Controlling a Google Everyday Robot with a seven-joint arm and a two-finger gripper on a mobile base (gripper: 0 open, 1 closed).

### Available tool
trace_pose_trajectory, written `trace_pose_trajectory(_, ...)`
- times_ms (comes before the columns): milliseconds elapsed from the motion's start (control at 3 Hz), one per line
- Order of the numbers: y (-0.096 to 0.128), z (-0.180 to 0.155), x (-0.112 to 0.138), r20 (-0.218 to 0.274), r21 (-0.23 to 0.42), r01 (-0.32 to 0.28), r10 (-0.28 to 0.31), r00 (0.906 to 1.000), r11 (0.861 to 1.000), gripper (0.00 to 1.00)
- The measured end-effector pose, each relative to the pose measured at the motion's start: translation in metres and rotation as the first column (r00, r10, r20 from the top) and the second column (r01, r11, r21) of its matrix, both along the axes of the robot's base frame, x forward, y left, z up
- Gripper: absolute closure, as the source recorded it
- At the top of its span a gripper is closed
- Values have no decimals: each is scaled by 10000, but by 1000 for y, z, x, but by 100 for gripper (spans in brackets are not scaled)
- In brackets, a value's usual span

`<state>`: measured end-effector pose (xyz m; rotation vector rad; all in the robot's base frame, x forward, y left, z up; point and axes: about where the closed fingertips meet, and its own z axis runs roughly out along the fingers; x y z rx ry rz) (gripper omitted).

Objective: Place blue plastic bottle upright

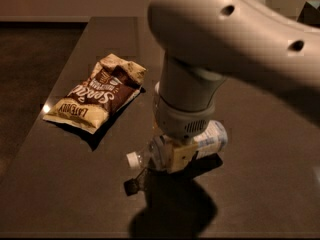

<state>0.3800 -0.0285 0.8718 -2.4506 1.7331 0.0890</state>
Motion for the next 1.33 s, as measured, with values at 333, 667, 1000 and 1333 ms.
trace_pose_trajectory(333, -3, 30, 14, -514, 1379, 417, -348, 9981, 9896, 100)
trace_pose_trajectory(667, 0, 59, 28, -1112, 2987, 936, -628, 9918, 9498, 100)
trace_pose_trajectory(1000, 4, 81, 41, -1908, 4508, 1544, -741, 9788, 8792, 100)
trace_pose_trajectory(1333, 5, 97, 51, -2461, 5921, 2113, -751, 9663, 7776, 100)
